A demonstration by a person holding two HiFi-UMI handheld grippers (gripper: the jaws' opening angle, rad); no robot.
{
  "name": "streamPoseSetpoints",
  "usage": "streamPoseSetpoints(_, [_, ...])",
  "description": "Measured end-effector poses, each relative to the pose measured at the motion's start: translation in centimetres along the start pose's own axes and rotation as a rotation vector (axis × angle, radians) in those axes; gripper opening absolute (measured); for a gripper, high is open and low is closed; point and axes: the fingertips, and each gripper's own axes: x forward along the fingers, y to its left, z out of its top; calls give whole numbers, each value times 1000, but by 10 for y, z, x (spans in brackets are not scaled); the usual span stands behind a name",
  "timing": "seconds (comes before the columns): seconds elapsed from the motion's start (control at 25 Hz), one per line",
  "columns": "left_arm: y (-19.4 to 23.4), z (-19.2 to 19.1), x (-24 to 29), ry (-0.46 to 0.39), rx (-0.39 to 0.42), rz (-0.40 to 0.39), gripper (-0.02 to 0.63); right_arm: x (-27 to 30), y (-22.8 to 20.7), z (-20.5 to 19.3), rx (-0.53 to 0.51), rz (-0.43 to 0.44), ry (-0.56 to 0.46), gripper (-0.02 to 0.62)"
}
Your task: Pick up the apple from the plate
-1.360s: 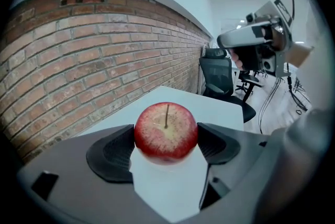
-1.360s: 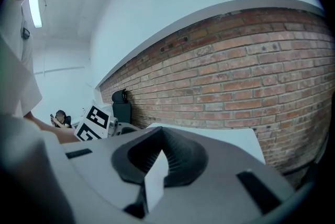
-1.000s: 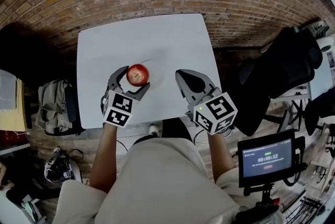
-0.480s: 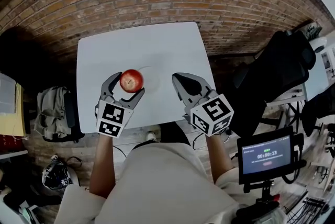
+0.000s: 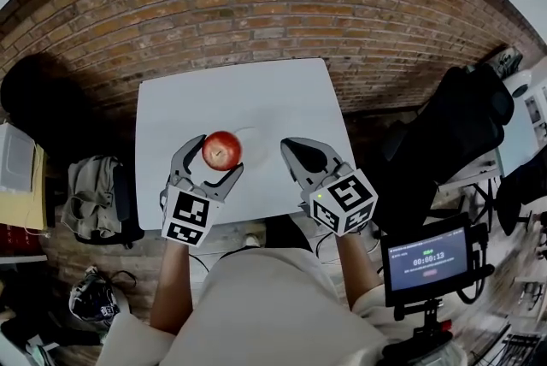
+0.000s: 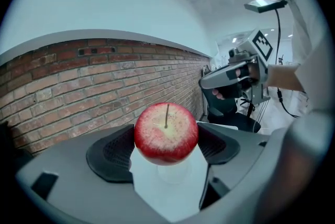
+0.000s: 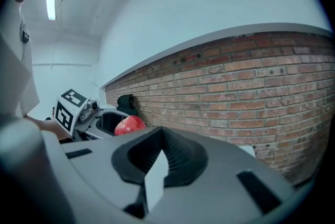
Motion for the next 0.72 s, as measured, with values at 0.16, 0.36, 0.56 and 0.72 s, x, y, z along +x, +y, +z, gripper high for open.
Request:
streamPoseSetpoints(0.16, [1,10,-10,-23,13,11,379,-1,4,7,-11,4,-11,0])
streamPoseSetpoints(0.36, [2,25,-20,-80,31,14,379,-1,7,14,-18,9,-25,0])
streamPoseSetpoints(0.56, [1,36,-29,-120,61,19,379,-1,13,21,-26,17,-44,-1])
streamPoseSetpoints(0.72, [2,40,-38,-133,61,29,379,-3,19,24,-31,17,-50,0])
